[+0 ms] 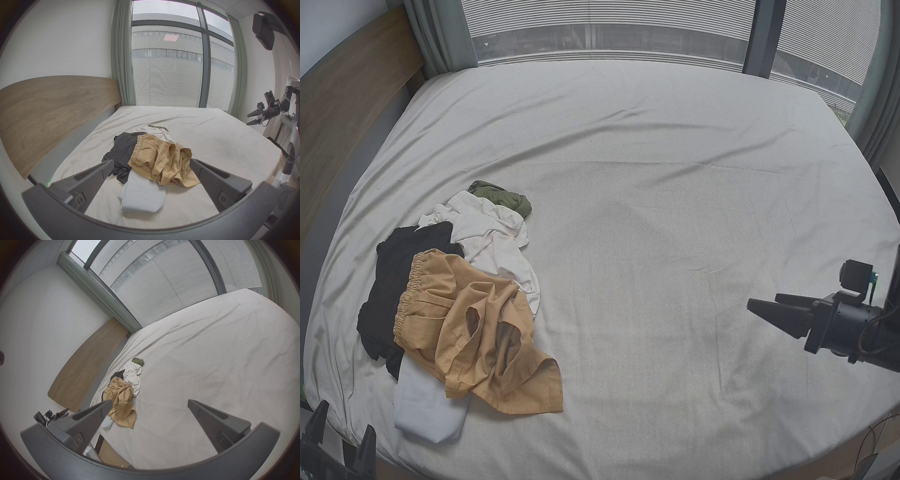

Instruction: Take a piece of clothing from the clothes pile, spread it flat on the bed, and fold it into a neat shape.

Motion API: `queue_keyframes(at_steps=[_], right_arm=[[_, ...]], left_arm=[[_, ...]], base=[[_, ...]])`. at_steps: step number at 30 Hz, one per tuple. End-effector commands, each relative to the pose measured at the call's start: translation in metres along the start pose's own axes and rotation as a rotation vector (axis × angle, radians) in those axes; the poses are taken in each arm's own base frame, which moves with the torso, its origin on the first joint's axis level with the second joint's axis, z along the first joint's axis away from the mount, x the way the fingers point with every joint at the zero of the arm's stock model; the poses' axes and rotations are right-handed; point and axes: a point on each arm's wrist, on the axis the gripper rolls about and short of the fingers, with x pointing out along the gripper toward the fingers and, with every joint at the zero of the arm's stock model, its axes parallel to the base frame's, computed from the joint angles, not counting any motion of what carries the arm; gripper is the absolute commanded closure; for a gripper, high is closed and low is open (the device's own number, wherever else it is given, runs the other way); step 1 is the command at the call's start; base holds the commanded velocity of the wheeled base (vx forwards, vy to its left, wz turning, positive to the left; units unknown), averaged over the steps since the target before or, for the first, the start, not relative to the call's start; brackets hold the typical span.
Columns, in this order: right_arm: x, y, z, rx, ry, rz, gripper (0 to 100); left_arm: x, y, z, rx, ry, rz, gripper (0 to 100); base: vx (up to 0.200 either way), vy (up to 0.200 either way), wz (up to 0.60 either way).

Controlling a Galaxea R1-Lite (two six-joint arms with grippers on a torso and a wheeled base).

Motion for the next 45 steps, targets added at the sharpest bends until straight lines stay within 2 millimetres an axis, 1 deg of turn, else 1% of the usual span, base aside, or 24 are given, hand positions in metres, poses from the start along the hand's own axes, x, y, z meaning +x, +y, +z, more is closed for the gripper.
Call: queue_keyframes(at_steps=[1,4,5,6,7,9,12,15,17,23,31,35,36,37,38,40,43,45], right_arm=[[0.033,0.001,-0.019,-0.004,0.104,0.021,0],[0.045,0.003,-0.023,-0.005,0.130,0.034,0],[0.046,0.003,-0.024,-0.006,0.134,0.035,0],[0.052,0.004,-0.028,-0.004,0.157,0.037,0],[0.052,0.004,-0.028,-0.004,0.157,0.037,0],[0.064,0.006,-0.032,-0.006,0.186,0.047,0],[0.075,0.011,-0.037,0.000,0.214,0.065,0],[0.080,0.014,-0.040,0.017,0.232,0.074,0],[0.091,0.017,-0.045,0.030,0.256,0.082,0],[0.110,0.025,-0.051,0.023,0.284,0.104,0],[0.130,0.031,-0.065,0.016,0.332,0.119,0],[0.149,0.035,-0.076,0.008,0.348,0.135,0],[0.151,0.036,-0.077,0.007,0.348,0.139,0],[0.159,0.037,-0.083,0.012,0.351,0.146,0],[0.161,0.038,-0.085,0.014,0.352,0.148,0],[0.171,0.042,-0.096,0.029,0.354,0.168,0],[0.180,0.050,-0.104,0.040,0.363,0.191,0],[0.183,0.052,-0.107,0.041,0.366,0.196,0]], left_arm=[[0.000,0.000,-0.005,0.000,0.001,0.000,0],[0.000,0.000,-0.005,0.000,0.001,0.000,0],[0.000,0.000,-0.005,0.000,0.001,0.000,0],[0.000,0.000,-0.005,0.000,0.001,0.000,0],[0.000,0.000,-0.005,0.000,0.001,0.000,0],[0.000,0.000,-0.005,0.000,0.001,0.000,0],[0.000,0.000,-0.005,0.000,0.001,0.000,0],[0.000,0.000,-0.005,0.000,0.001,0.000,0],[0.000,0.000,-0.005,0.000,0.001,0.000,0],[0.000,0.000,-0.005,0.000,0.001,0.000,0],[0.000,0.000,-0.005,0.000,0.001,0.000,0],[0.000,0.000,-0.005,-0.002,0.001,0.000,0],[0.000,0.000,-0.005,-0.002,0.001,0.000,0],[0.000,0.000,-0.005,-0.003,0.001,0.000,0],[0.000,0.000,-0.005,-0.003,0.001,0.000,0],[0.000,0.000,-0.005,-0.003,0.001,0.000,0],[0.000,0.000,-0.005,-0.003,0.001,0.000,0],[0.000,0.000,-0.005,-0.003,0.001,0.000,0]], base=[[0.000,0.000,0.00],[0.000,0.000,0.00],[0.000,0.000,0.00],[0.000,0.000,0.00],[0.000,0.000,0.00],[0.000,0.000,0.00],[0.000,0.000,0.00],[0.000,0.000,0.00],[0.000,0.000,0.00],[0.000,0.000,0.00],[0.000,0.000,0.00],[0.000,0.000,0.00],[0.000,0.000,0.00],[0.000,0.000,0.00],[0.000,0.000,0.00],[0.000,0.000,0.00],[0.000,0.000,0.00],[0.000,0.000,0.00]])
